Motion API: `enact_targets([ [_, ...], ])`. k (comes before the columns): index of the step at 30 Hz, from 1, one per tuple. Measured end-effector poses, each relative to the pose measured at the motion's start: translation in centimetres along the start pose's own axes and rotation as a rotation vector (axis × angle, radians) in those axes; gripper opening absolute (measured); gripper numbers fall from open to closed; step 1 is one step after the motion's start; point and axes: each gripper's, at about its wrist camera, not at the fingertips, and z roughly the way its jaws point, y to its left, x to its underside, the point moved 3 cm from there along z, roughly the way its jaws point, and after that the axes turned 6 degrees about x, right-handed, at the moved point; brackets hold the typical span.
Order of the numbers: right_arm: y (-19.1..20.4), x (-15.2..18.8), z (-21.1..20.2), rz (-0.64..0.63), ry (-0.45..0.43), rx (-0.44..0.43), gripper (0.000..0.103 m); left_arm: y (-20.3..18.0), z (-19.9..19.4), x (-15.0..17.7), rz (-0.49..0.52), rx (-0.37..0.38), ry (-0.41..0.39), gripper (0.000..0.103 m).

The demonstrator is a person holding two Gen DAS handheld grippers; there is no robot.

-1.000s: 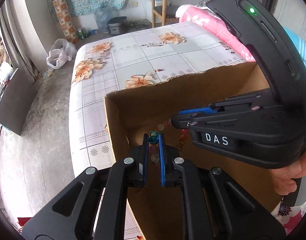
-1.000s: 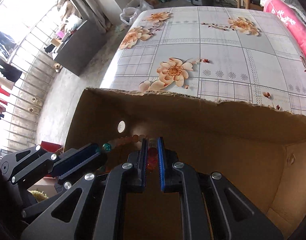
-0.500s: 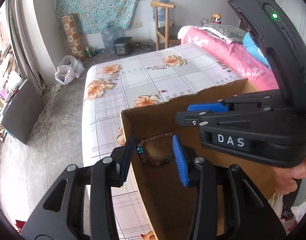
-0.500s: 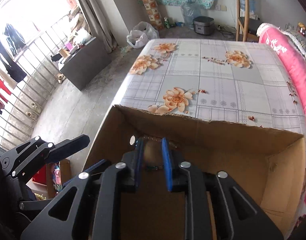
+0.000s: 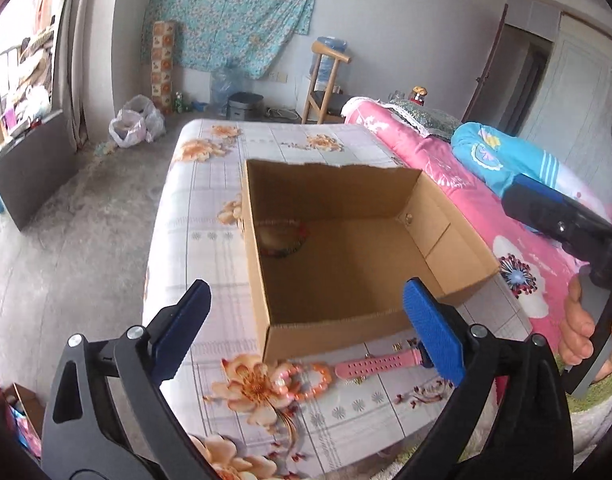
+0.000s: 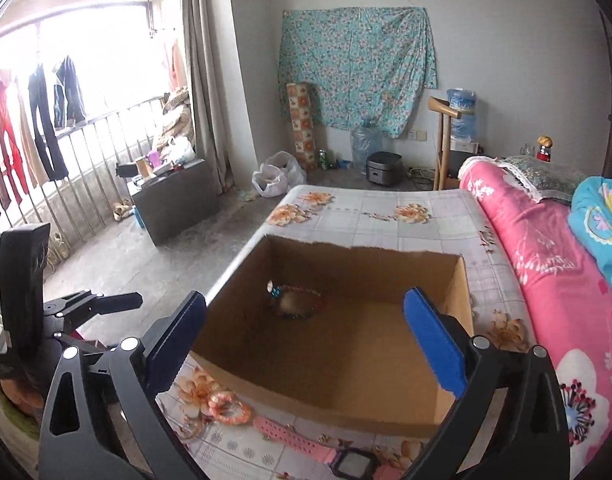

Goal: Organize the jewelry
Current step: 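Move both tools back toward the pink-strapped watch on the table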

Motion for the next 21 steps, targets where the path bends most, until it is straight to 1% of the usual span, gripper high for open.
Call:
enact_targets([
  [3,-1.9,3.6,-0.8,0.014,0.074,0.053,0.096,0.1,0.7,2.7,-0.023,0.007,0.026,0.094],
  [7,-4.6,8.2,-1.6,0.064,0.155,0.083,0.096,-0.6,1.4,6.0,-0.019,0.056,0.045,0.095],
  [11,-6.5,12.4,-1.1,0.188,0.236,0.063,0.096,-1.3,2.4,8.2,-0.040,0.121,0.054,0.095],
  [14,-6.8,14.8,-0.3,0.273,0.261,0.046,0.096,-1.6,4.0,9.4,-0.048,0.168,0.096,0.095],
  [15,-6.8,15.3,0.1,0.295,0.267,0.042,0.095,-1.6,4.5,9.8,-0.046,0.174,0.105,0.095],
  [16,-6.8,15.8,0.6,0.311,0.275,0.035,0.090,-1.7,5.1,10.0,-0.037,0.173,0.109,0.095],
  [17,-6.5,16.2,1.0,0.316,0.285,0.031,0.088,-1.8,5.6,10.2,-0.017,0.162,0.113,0.095],
  [19,-6.1,16.8,2.0,0.315,0.304,0.033,0.076,-2.1,6.5,10.6,0.028,0.130,0.121,0.095],
  [21,-5.6,17.3,2.8,0.308,0.328,0.036,0.071,-2.2,7.5,10.9,0.047,0.123,0.144,0.095],
])
